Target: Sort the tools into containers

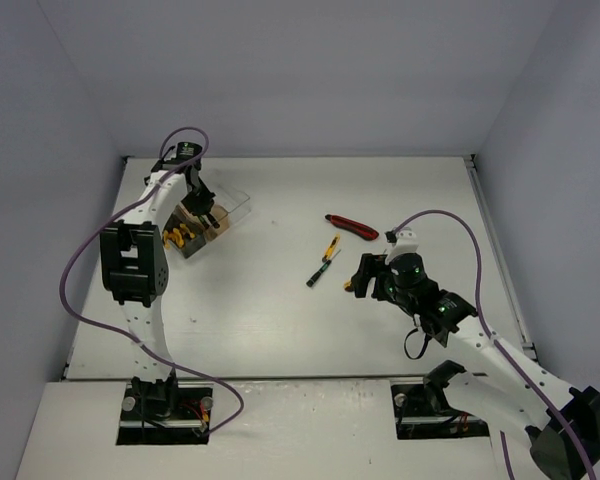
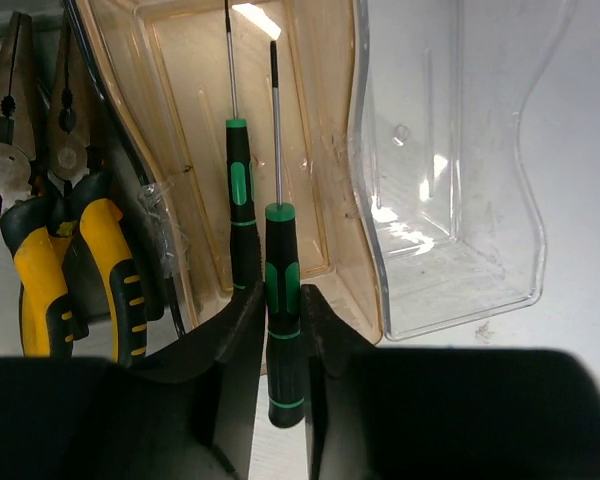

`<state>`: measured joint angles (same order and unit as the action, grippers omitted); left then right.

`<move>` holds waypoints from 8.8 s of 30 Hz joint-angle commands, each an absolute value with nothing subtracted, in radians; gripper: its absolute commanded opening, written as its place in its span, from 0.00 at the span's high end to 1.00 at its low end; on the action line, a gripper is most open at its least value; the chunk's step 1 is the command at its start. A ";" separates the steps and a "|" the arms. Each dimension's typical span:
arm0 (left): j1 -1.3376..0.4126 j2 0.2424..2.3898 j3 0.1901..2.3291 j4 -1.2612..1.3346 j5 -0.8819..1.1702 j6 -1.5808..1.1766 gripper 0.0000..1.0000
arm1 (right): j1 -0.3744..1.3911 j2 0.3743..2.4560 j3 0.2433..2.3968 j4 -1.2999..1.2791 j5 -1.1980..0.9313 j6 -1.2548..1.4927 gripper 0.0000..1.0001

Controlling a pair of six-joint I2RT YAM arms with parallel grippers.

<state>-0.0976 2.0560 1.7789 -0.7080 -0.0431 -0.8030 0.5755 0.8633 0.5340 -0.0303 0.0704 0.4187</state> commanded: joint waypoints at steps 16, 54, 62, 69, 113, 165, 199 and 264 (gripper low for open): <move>-0.110 1.939 1.845 -0.673 -0.001 -0.763 0.59 | 0.569 0.841 0.531 0.005 0.074 0.422 0.24; -0.841 2.173 1.772 -0.692 -0.086 -0.408 0.82 | 0.569 0.800 0.517 0.005 0.089 0.457 0.24; -0.841 1.992 1.712 -0.692 -0.094 -0.374 1.00 | 0.569 0.809 0.520 0.004 0.091 0.457 0.24; -0.706 1.791 1.654 -0.692 -0.204 -0.463 1.00 | 0.569 0.817 0.520 0.005 0.098 0.459 0.24; -0.046 2.028 1.796 -0.650 0.104 -0.798 0.64 | 0.568 0.809 0.516 0.005 0.089 0.459 0.24; -0.162 0.859 1.003 -0.489 0.205 -0.301 0.33 | 0.442 1.523 0.664 0.106 0.317 0.744 0.60; -0.771 1.304 1.137 0.069 0.111 -0.720 0.33 | 0.568 0.896 0.646 0.266 -0.123 0.360 1.00; 0.025 1.937 1.660 -0.413 0.142 -0.783 0.94 | 0.578 0.827 0.499 0.241 -0.005 0.359 0.38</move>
